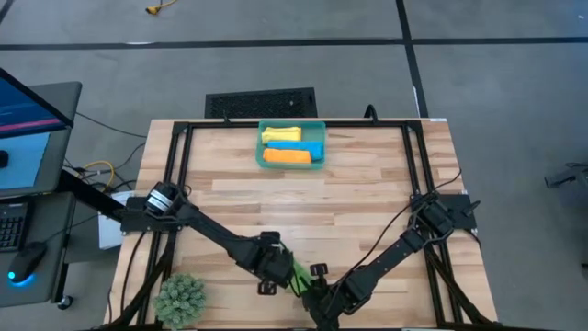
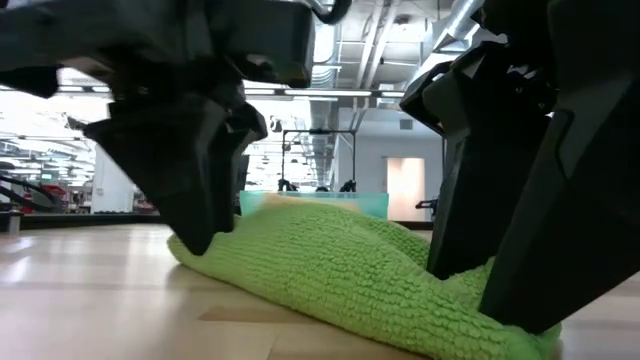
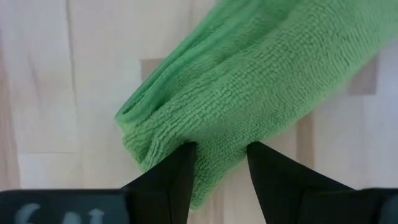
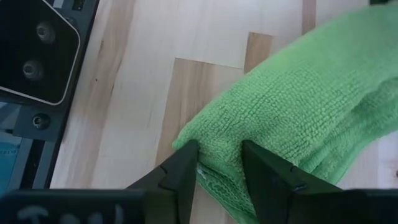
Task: Roll microfiber towels into tight, uniform cylinder then place into a basket
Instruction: Roll the green microfiber towel, then put the rolled green microfiber towel into the green bin
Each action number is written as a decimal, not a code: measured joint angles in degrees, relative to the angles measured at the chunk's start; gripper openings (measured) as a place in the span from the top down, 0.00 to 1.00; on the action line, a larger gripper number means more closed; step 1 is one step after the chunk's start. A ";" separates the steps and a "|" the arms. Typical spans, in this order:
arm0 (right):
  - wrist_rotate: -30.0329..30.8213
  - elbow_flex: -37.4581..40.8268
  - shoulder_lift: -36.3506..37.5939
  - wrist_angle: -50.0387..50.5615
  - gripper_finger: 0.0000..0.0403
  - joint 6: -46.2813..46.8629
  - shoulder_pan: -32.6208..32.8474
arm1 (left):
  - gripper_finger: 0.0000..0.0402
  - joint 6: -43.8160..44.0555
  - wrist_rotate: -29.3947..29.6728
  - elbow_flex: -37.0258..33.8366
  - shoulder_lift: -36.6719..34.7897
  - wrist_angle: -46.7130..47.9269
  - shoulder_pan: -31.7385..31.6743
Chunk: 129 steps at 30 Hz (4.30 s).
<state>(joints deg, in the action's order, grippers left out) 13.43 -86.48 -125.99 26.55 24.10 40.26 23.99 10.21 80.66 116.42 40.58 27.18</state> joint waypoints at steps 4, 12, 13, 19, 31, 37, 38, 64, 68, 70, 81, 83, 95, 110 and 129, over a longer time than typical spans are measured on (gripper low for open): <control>0.25 0.02 0.45 0.19 0.59 0.00 0.46 | 0.64 1.20 -0.99 0.02 -0.04 -0.15 -1.74; -0.48 0.09 0.94 0.59 0.56 0.36 0.60 | 0.64 5.07 -11.13 -2.11 -0.39 -4.24 -5.23; -0.53 0.09 0.94 0.63 0.56 0.80 0.58 | 0.64 6.06 -12.08 -2.92 -0.57 -5.13 -5.49; -0.48 0.07 0.98 0.66 0.57 1.38 0.60 | 0.64 13.17 -12.69 -5.49 -0.61 -6.61 -5.81; -0.52 0.20 3.96 8.80 0.59 3.94 1.52 | 0.64 25.85 -17.09 -5.62 -0.37 -7.06 -3.25; -0.88 0.18 5.24 15.67 0.62 7.36 3.19 | 0.64 28.71 -17.35 -5.73 -0.35 -7.52 -2.01; -0.87 0.20 5.20 16.71 0.62 7.65 3.62 | 0.64 29.16 -17.33 -5.73 -0.35 -7.52 -1.90; 30.00 0.04 18.54 51.38 0.76 44.44 18.63 | 0.64 32.23 -17.48 -5.81 -0.35 -8.26 -1.57; 30.56 0.04 20.36 58.66 0.76 50.98 17.73 | 0.64 32.30 -17.50 -5.81 -0.35 -8.31 -1.57; 30.65 0.02 20.50 60.62 0.76 51.99 17.01 | 0.64 32.30 -17.46 -5.81 -0.35 -8.32 -1.57; 19.53 15.25 20.44 51.74 0.76 51.98 11.86 | 0.64 32.24 -17.28 -5.81 -0.35 -8.35 -1.57; 16.26 18.15 20.44 48.71 0.76 51.98 11.31 | 0.64 31.95 -17.27 -5.81 -0.35 -8.35 -1.57; 4.17 19.45 21.24 18.61 0.76 42.24 12.06 | 0.64 31.73 -17.02 -5.81 -0.35 -8.37 -1.57; 22.69 20.98 38.96 10.53 0.76 23.44 11.73 | 0.64 31.82 -16.96 -5.81 -0.35 -8.41 -1.57; 16.48 42.98 43.06 -20.40 0.76 40.04 12.61 | 0.64 32.26 -16.73 -5.81 -0.35 -8.44 -1.57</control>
<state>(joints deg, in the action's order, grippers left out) 29.90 -43.49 -82.94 6.15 64.14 52.87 56.25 -6.52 74.85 116.07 32.14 25.61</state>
